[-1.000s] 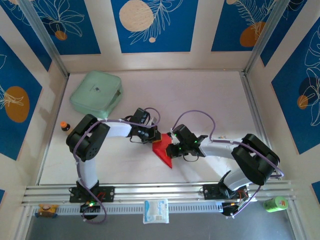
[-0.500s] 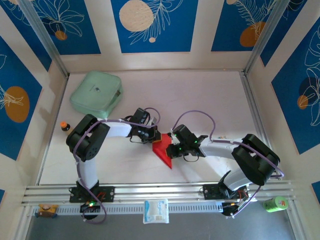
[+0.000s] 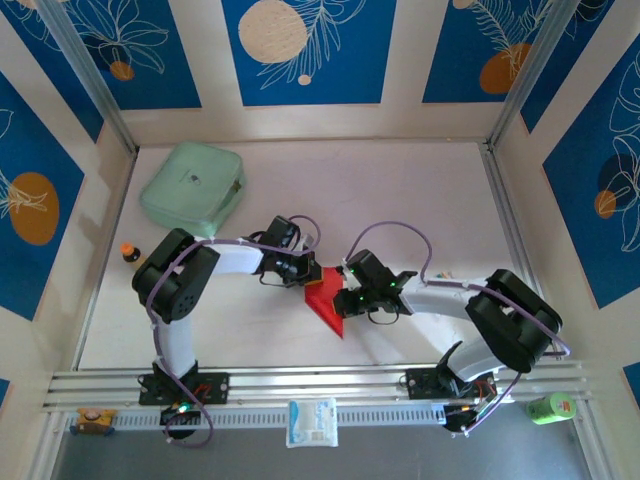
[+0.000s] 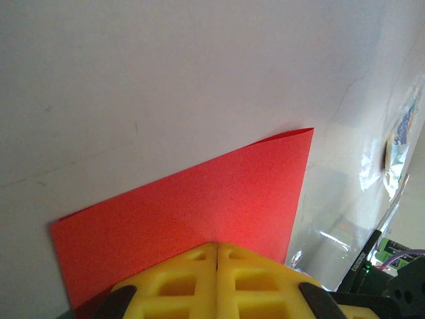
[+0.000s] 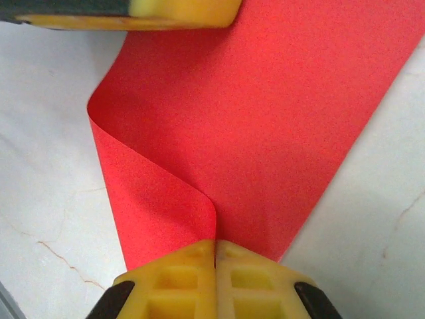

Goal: Fold a paper plane with a square sheet of paper (pick it up from the middle)
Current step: Third fold the triangle at the center of the table.

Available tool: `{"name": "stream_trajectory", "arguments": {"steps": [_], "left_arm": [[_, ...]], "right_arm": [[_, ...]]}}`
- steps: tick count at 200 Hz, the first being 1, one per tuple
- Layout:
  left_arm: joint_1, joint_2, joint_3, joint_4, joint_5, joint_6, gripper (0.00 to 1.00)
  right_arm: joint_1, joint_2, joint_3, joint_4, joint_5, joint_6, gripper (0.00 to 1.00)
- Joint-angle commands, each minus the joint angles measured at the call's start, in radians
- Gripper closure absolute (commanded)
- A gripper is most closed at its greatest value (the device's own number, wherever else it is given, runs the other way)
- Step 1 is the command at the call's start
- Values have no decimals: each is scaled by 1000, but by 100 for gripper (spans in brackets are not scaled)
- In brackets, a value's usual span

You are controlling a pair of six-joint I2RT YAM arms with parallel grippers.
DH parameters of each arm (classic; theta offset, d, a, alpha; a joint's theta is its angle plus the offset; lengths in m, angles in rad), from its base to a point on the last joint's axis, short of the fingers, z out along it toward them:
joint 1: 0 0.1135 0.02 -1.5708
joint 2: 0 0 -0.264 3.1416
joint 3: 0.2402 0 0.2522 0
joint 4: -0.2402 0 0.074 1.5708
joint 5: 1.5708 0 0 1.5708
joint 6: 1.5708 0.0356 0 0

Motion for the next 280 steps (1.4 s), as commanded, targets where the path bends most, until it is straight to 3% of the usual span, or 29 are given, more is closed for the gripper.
{"name": "stream_trajectory", "arguments": {"steps": [1, 113, 226, 252, 280], "left_arm": [[-7, -14, -27, -58, -30, -1, 95], [-7, -11, -24, -57, -30, -1, 95], [-7, -20, -19, -56, -28, 2, 95], [-7, -37, 16, -79, -30, 23, 90], [-6, -99, 66, -158, -91, 58, 77]], "right_arm": [[-5, 20, 16, 4, -21, -1, 100], [-8, -28, 26, -14, -25, -19, 100], [-9, 44, 4, 10, -27, 8, 100], [-9, 50, 9, 9, -34, 7, 100], [-10, 51, 15, 6, -26, 10, 100]]}}
